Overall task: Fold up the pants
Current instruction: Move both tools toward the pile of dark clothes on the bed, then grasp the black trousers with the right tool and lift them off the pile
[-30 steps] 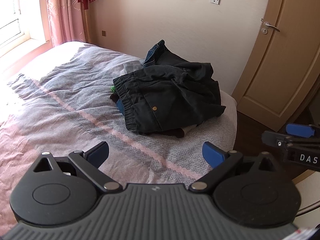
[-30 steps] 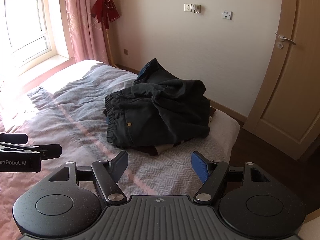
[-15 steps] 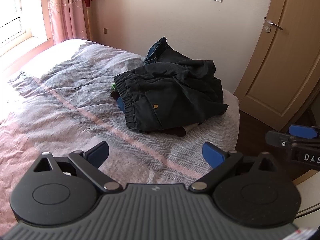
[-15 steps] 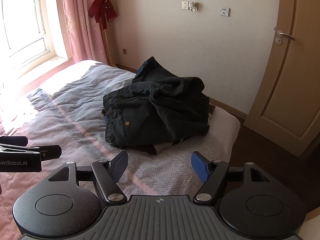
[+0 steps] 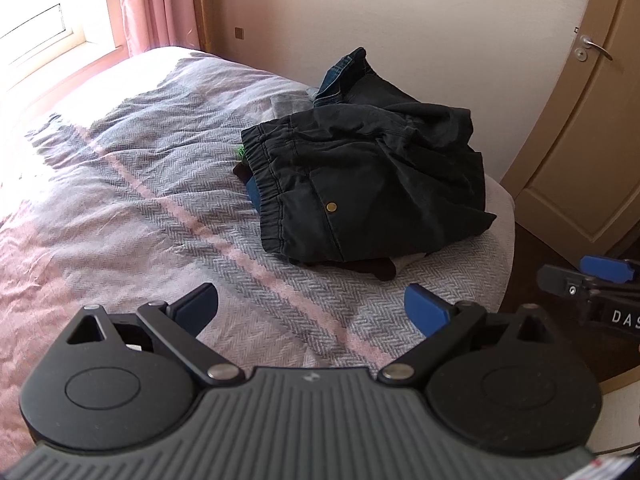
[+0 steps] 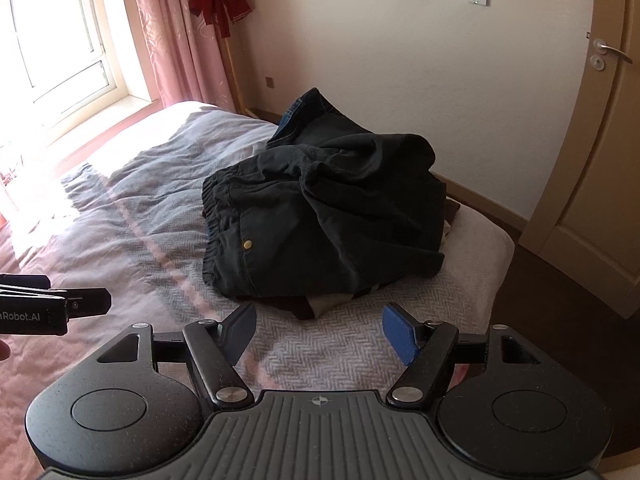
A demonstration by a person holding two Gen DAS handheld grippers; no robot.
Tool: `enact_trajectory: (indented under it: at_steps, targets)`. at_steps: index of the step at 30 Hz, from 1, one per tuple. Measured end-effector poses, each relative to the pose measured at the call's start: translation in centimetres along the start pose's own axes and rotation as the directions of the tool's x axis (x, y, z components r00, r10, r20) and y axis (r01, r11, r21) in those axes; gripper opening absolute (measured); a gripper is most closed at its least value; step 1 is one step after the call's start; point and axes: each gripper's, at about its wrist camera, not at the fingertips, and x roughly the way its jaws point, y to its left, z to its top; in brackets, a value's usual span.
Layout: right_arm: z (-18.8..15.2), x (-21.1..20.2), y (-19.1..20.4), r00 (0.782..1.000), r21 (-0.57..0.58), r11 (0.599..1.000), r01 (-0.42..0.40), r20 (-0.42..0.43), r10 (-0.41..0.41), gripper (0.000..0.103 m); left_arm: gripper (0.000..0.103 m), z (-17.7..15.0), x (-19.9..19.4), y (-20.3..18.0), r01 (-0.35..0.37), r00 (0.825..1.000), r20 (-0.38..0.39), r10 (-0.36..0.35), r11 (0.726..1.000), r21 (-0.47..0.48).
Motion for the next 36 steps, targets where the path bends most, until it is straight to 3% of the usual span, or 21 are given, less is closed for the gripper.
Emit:
enact_trajectory:
  at_steps: [9, 20, 29, 32, 34, 35, 36]
  targets:
    - [5.2, 9.7, -2.9, 0.998, -0.077, 0.995, -0.068, -0.025, 0.066, 0.067, 0.098, 5.4, 8.6, -2.0, -0.035, 0.999, -0.029, 0.033, 0.998, -0.054]
    - [10.2, 20.0, -3.8, 0.999, -0.239, 0.97, -0.046, -0.006, 0.046, 0.067, 0.098, 11.0, 18.0, -2.5, -0.068, 0.996, -0.066, 0.063, 0.994, -0.08]
    - [10.0, 25.9, -0.8, 0.999, -0.496, 0.868, -0.029, 0.008, 0.039, 0.067, 0.098, 13.9, 24.3, -0.9, -0.085, 0.991, -0.109, 0.074, 0.991, -0.105]
    - [9.5, 28.2, -0.2, 1.0, -0.525, 0.851, -0.016, -0.019, 0.007, 0.067, 0.098, 14.2, 25.3, -0.4, -0.087, 0.99, -0.121, 0.073, 0.99, -0.113]
    - [9.6, 29.2, -0.5, 1.0, -0.504, 0.863, 0.002, -0.017, -0.013, 0.052, 0.097, 14.3, 25.7, -0.1, -0.09, 0.989, -0.127, 0.075, 0.99, -0.112]
    - [9.8, 29.3, -0.7, 1.0, -0.488, 0.873, 0.002, -0.017, -0.012, 0.031, 0.097, 14.4, 25.7, 0.0, -0.09, 0.989, -0.127, 0.076, 0.99, -0.111]
    - [10.0, 29.1, -0.9, 1.0, -0.469, 0.883, -0.005, -0.011, -0.001, 0.023, 0.097, 14.3, 25.6, 0.2, -0.089, 0.989, -0.125, 0.075, 0.99, -0.11]
